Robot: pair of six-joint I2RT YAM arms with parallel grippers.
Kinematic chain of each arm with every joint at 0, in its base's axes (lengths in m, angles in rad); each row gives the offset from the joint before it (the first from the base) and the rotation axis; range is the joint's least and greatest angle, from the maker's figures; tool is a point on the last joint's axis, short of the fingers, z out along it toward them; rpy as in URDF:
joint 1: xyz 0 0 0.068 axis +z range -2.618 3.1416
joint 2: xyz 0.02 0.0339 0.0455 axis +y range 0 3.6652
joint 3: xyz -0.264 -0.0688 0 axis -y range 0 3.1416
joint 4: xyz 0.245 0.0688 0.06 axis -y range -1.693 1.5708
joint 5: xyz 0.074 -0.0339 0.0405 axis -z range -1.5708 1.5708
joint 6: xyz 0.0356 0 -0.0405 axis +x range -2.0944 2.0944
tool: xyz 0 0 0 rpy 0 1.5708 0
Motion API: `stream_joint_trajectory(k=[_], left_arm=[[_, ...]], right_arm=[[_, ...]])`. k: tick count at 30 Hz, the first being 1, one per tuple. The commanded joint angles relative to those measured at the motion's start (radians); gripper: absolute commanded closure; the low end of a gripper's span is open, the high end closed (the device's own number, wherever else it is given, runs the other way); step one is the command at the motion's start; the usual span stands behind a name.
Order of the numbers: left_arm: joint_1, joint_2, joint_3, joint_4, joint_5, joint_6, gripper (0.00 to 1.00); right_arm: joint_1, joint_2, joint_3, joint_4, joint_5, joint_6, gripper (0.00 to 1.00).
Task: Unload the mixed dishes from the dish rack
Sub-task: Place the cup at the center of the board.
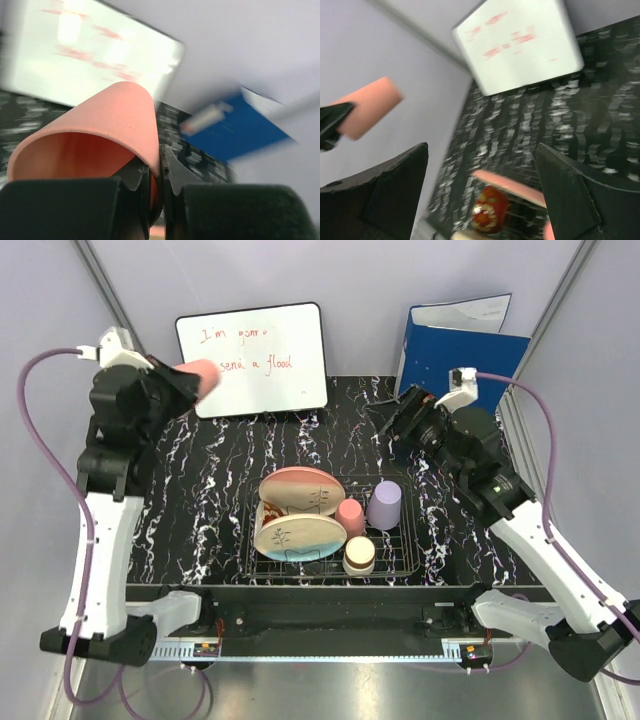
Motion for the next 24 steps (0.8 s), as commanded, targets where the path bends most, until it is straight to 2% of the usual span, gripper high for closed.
stream_joint_trajectory(k=[1,3,4,7,12,17,24], left_arm=[[0.123,0.174,0.082,-0.344,-0.445,0.121,1.00],[0.204,0.239,0.079,-0.349,-0.353,0.098,1.00],[0.264,0.301,0.071,-0.349,-0.334,0.082,1.00],[0.341,0.411,0.057,-0.352,-0.317,0.071,1.00],[0.382,0.550,0.117,-0.350,-0.372,0.115,1.00],[0.412,0.727,0.197,-0.352,-0.365,0.140,1.00],[0.433,0.949,0.449,-0.366,-0.326,0.161,1.00]], right_arm=[[0.004,0.004,0.049,-0.386,0.369,-0.141,0.05],[0.004,-0.018,0.009,-0.397,0.423,-0.145,0.06],[0.003,-0.051,-0.009,-0.386,0.431,-0.150,0.06],[0.004,-0.116,-0.075,-0.358,0.432,-0.175,0.07],[0.004,-0.151,-0.118,-0.360,0.391,-0.236,0.06],[0.004,-0.167,-0.147,-0.371,0.372,-0.239,0.05],[0.004,-0.193,-0.187,-0.381,0.346,-0.233,0.05]])
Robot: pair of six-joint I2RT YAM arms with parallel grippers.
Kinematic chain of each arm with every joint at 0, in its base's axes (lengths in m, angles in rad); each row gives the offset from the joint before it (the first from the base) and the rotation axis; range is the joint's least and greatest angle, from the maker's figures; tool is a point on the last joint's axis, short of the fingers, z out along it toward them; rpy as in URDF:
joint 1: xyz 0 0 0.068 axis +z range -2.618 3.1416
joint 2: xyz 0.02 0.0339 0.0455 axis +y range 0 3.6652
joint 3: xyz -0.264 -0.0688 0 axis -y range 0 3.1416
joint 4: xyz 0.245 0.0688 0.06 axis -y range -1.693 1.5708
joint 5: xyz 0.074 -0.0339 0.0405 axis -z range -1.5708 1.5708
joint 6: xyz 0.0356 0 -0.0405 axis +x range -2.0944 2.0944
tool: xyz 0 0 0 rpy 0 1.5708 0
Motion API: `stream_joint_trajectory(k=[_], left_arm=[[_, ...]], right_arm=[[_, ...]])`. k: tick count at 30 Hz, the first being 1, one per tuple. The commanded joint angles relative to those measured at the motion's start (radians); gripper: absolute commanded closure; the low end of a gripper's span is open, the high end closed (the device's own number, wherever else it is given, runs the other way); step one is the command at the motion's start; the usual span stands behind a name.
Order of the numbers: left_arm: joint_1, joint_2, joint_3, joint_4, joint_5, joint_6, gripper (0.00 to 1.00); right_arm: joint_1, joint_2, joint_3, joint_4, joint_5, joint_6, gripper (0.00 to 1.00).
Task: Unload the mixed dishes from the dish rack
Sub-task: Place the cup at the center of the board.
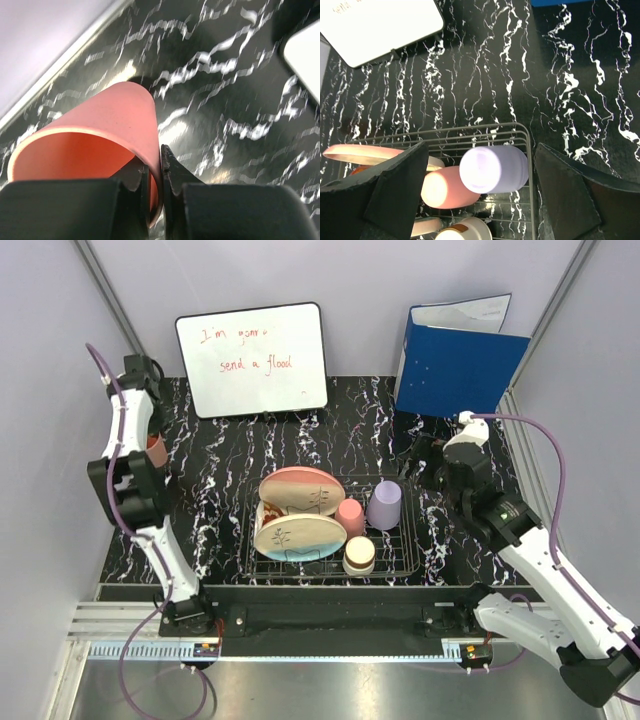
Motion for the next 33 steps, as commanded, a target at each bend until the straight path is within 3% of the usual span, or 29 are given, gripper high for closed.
stream_joint_trajectory(k=[1,12,19,20,22,25,28,33], left_arm=[[0.014,0.116,0.174,0.010,0.001,0.037,1.00],[0.028,0.167,0.156,0.031,0.156,0.023,1.00],[0.037,0.172,0.093,0.036,0.142,0.032,0.98],[0.039,0.173,0.095,0.037,0.150,0.034,0.94],[0.039,0.172,0.096,0.037,0.155,0.031,0.69],[0.039,0.144,0.099,0.034,0.158,0.028,0.46],[0.039,0.094,0.130,0.027,0.148,0.022,0.35],[0.037,-0.012,0.202,-0.019,0.161,-0.040,0.27]], right_arm=[[0.004,-0.027,-0.017,-0.009,-0.003,-0.023,0.05],[0.004,0.071,0.000,0.008,-0.012,-0.027,0.03],[0.003,0.053,-0.029,0.019,-0.033,-0.017,0.03],[0.003,0.051,-0.031,0.017,-0.033,-0.017,0.03],[0.004,0.047,-0.031,0.016,-0.032,-0.019,0.03],[0.004,0.042,-0.023,0.017,-0.026,-0.023,0.03],[0.004,0.051,-0.012,0.020,-0.026,-0.027,0.03],[0.004,0.071,0.003,0.027,-0.029,-0.027,0.02]])
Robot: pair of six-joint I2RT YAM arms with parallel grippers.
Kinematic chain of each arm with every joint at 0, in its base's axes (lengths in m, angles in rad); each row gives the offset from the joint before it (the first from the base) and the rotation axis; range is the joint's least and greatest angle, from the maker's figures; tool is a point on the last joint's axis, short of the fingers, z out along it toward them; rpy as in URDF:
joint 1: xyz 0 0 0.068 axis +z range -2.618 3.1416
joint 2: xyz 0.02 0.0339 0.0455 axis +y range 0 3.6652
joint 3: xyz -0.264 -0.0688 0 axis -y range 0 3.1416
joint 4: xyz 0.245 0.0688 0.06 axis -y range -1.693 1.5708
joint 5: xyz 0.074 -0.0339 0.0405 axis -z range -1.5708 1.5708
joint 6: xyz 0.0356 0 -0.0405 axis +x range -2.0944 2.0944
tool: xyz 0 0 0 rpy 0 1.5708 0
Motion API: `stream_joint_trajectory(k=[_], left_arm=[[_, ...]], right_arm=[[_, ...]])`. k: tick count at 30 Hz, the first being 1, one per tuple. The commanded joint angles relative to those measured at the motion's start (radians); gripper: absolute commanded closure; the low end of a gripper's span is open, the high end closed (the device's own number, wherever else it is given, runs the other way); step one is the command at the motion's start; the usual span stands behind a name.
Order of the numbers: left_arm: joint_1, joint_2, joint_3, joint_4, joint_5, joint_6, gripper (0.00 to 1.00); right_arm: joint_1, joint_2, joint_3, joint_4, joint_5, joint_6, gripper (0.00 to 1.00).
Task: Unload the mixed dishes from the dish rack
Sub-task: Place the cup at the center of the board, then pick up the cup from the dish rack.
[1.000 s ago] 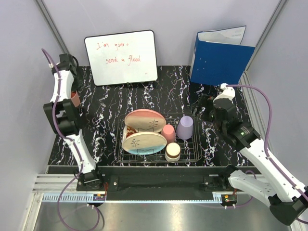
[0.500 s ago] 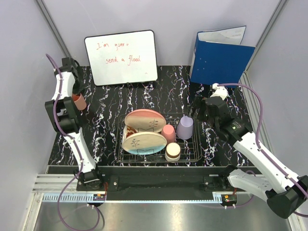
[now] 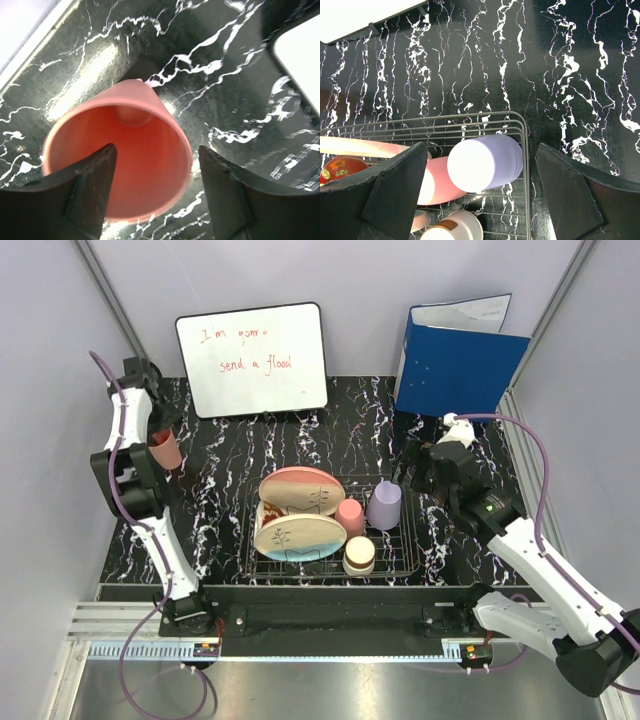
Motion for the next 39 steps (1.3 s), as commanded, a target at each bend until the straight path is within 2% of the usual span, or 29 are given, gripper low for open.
stream_joint_trajectory(k=[1,7,10,13,14,16,19,21,24,32,35,38,39], left_arm=[[0.004,-0.182,0.096,-0.019,0.021,-0.052,0.25],[-0.040,-0.363,0.082,-0.045,0.032,-0.104,0.22],[-0.152,-0.455,0.072,-0.046,-0.018,-0.100,0.21],[-0.358,-0.567,0.049,-0.045,-0.102,-0.075,0.20],[-0.397,-0.590,0.030,-0.042,-0.116,-0.072,0.18],[-0.497,-0.673,-0.061,-0.010,-0.140,-0.071,0.15],[-0.584,-0.808,-0.258,0.107,-0.078,-0.055,0.14],[-0.621,-0.863,-0.363,0.147,-0.109,-0.054,0.13],[-0.655,-0.934,-0.440,0.158,-0.110,-0.061,0.12],[-0.710,-1.048,-0.560,0.159,-0.138,-0.049,0.12],[-0.710,-1.062,-0.594,0.158,-0.146,-0.044,0.13],[-0.710,-1.069,-0.626,0.165,-0.152,-0.041,0.13],[-0.710,-1.071,-0.631,0.168,-0.153,-0.040,0.13]], right_arm=[[0.004,0.011,0.042,0.024,-0.002,-0.015,0.02],[0.004,0.025,0.044,0.018,0.010,-0.037,0.02],[0.004,0.060,0.050,0.009,-0.026,-0.045,0.00],[0.004,0.101,0.041,0.010,-0.081,-0.040,0.00],[0.004,0.108,0.033,0.015,-0.095,-0.031,0.00],[0.009,0.114,0.005,0.030,-0.115,-0.023,0.00],[0.015,0.126,-0.030,0.061,-0.166,-0.023,0.00],[0.030,0.138,-0.033,0.061,-0.157,-0.017,0.00],[0.052,0.172,-0.032,0.061,-0.138,-0.025,0.00],[0.114,0.292,-0.024,0.045,-0.080,-0.016,0.01],[0.116,0.315,-0.019,0.024,-0.034,-0.012,0.09],[0.118,0.310,-0.021,0.012,0.013,-0.012,0.24],[0.116,0.307,-0.019,0.009,0.020,-0.014,0.39]])
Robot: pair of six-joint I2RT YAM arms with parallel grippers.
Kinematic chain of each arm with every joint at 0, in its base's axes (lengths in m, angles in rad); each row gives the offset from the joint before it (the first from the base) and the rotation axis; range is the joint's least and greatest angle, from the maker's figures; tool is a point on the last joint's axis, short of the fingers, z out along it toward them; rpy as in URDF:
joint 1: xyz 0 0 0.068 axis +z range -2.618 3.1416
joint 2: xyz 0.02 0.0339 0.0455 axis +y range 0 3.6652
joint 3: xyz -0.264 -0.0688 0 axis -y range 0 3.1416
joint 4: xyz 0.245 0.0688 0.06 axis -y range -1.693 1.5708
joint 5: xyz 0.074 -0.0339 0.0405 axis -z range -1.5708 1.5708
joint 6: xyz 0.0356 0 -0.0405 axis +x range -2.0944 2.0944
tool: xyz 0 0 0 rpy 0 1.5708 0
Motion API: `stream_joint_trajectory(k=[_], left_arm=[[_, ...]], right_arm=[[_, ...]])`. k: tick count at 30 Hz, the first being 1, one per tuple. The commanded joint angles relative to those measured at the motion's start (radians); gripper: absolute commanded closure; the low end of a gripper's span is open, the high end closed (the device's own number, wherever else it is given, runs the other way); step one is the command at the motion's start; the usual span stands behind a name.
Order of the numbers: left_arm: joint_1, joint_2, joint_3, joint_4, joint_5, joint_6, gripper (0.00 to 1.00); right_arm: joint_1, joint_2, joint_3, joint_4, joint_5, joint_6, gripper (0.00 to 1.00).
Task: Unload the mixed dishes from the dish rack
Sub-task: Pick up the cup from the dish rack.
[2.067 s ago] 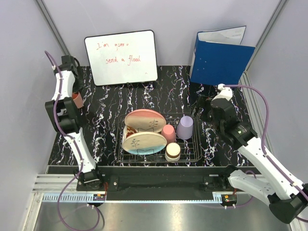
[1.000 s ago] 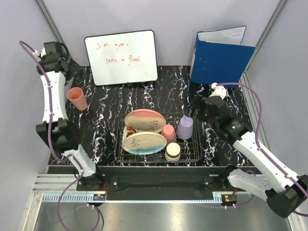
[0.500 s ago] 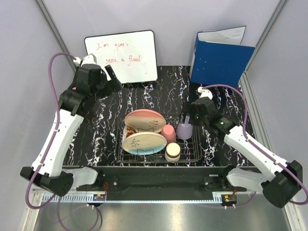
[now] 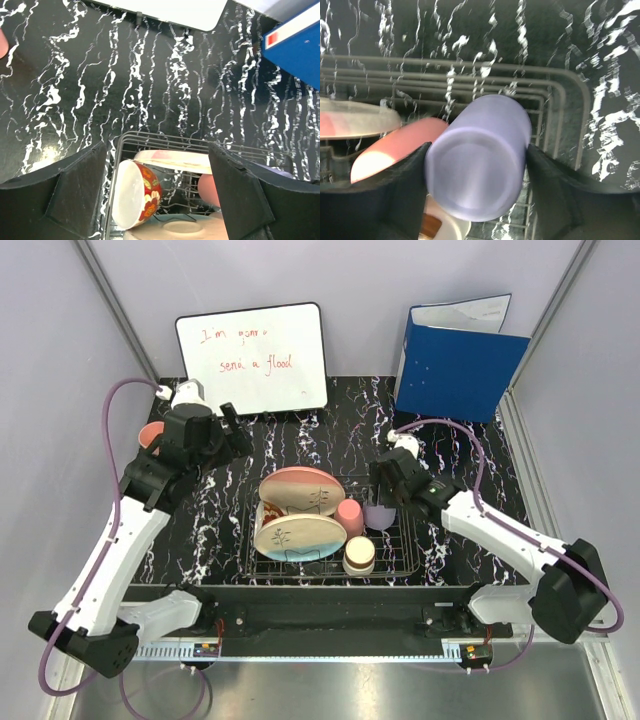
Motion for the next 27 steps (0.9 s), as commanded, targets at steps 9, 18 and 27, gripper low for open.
stream_joint_trajectory(k=[9,18,27], left_arm=[[-0.002,-0.021,-0.029,0.081,-0.032,0.027,0.13],[-0.002,-0.076,-0.088,0.292,0.211,0.088,0.13],[-0.001,-0.157,-0.233,0.754,0.757,-0.066,0.01]], right_arm=[[0.010,-0.204,0.070,-0.080,0.137,-0.007,0.91],[0.010,-0.367,0.234,-0.015,-0.061,-0.024,1.00],[-0.085,-0.400,0.165,0.403,-0.429,0.172,1.00]])
